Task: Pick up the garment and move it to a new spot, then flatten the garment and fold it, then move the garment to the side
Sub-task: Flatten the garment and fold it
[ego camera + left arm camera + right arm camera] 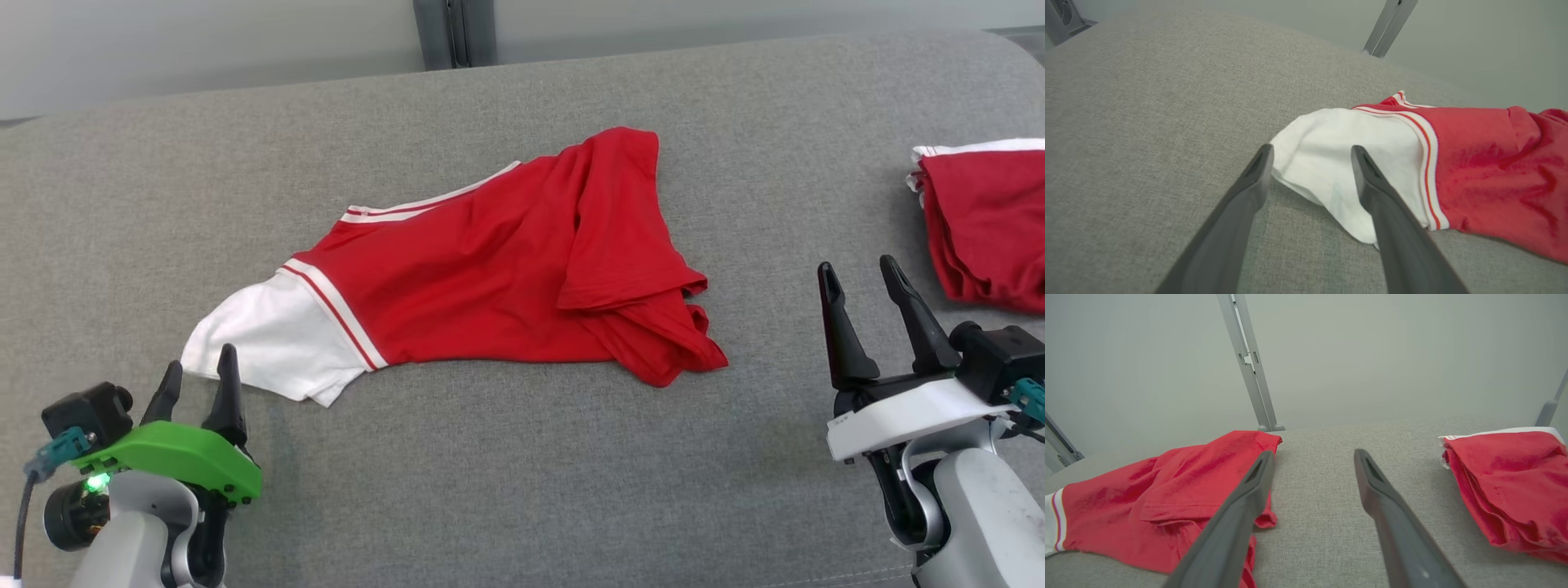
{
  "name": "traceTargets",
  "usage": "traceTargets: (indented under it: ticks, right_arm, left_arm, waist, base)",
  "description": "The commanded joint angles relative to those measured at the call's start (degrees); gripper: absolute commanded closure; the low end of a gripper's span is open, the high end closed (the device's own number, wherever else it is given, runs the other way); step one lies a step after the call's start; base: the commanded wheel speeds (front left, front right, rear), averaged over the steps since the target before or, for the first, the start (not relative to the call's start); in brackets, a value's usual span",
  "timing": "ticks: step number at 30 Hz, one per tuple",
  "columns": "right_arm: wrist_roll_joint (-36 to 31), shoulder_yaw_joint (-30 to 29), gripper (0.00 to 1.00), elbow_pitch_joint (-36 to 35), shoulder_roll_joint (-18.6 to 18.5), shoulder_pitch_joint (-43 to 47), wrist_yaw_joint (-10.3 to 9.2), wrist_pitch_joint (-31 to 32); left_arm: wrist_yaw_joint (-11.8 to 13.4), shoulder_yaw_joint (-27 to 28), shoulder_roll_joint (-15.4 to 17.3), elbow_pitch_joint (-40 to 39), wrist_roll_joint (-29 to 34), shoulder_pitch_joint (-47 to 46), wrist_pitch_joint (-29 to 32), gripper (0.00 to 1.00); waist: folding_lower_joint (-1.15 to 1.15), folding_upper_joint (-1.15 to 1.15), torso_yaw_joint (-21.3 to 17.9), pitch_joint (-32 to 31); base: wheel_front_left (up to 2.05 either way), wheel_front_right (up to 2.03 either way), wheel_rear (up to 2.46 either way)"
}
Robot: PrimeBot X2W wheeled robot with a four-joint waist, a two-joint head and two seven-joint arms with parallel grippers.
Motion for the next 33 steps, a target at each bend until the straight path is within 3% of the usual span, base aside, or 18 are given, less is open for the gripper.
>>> traceTargets:
  ticks: [1,8,15,26,33]
  right_arm:
    - [0.5,-0.1,0.0,0.2,-0.2,0.9,0.03,-0.2]
    - [0.5,0.3,0.0,0.2,0.0,2.2,0.03,-0.2]
    - [0.8,0.3,0.0,-0.2,0.2,4.0,0.03,-0.2]
    - [0.3,5.2,0.0,1.3,-1.3,2.2,0.03,-0.1]
    - [-0.9,12.9,0.0,6.5,-1.7,-4.4,0.03,6.7]
  left_arm:
    - [0.7,-0.4,0.7,-0.9,1.4,1.2,-1.1,0.0]
    - [3.5,-2.6,1.5,-8.3,7.2,5.4,-6.6,0.0]
    - [5.9,-3.7,-1.4,-15.8,13.6,9.8,-9.4,0.0]
    - [2.4,-3.3,-5.7,-17.0,17.4,10.6,-9.5,0.0]
    - [0.8,-2.6,-7.7,-15.8,18.3,9.8,-9.5,0.0]
  waist:
    - [0.0,0.0,0.7,-1.2]
    - [0.0,0.0,1.7,-3.4]
    - [0.0,0.0,2.6,-4.6]
    - [0.0,0.0,4.8,-4.6]
    - [0.0,0.0,6.7,-3.6]
  base:
    - [0.0,0.0,0.0]
    - [0.0,0.0,0.0]
    - [0.0,0.0,0.0]
    - [0.0,0.0,0.0]
    - [0.0,0.0,0.0]
